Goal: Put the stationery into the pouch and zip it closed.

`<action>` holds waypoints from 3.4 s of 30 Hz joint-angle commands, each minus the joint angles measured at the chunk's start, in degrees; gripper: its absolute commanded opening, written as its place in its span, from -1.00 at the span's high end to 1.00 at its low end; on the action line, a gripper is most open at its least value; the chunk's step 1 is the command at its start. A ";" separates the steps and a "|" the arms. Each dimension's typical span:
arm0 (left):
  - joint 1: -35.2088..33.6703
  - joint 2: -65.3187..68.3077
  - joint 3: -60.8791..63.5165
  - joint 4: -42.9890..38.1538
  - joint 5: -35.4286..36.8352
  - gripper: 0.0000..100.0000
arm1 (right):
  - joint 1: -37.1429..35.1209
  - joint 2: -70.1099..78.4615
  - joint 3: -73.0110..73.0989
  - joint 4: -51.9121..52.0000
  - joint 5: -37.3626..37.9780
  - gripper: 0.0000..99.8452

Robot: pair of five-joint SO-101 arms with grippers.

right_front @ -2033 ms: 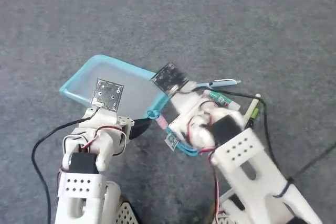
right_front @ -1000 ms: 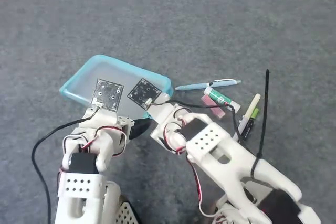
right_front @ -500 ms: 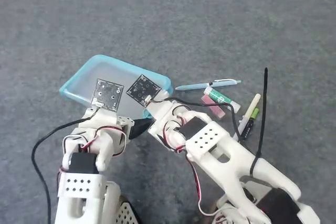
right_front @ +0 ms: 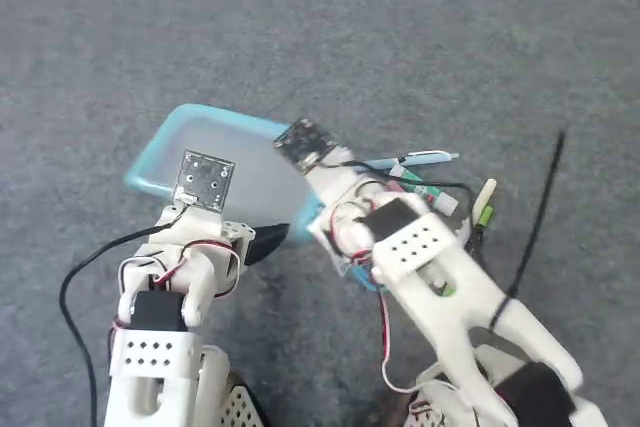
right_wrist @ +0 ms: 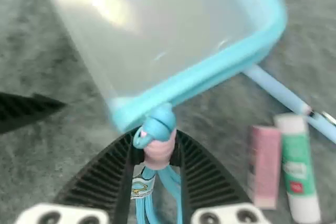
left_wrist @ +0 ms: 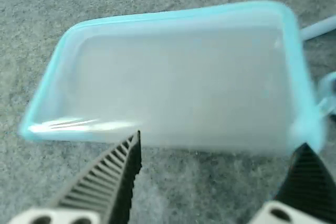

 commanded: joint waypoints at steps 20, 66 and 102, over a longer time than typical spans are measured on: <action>10.37 -23.56 -1.10 11.52 -0.62 0.18 | -4.44 -10.95 -7.03 9.01 -0.70 0.99; -5.19 -4.75 -0.40 -3.34 -1.41 0.18 | 0.13 -11.03 -6.95 18.07 4.22 0.99; 8.26 -29.19 1.63 13.45 -4.22 0.12 | -11.21 -11.03 -15.82 23.69 3.78 0.99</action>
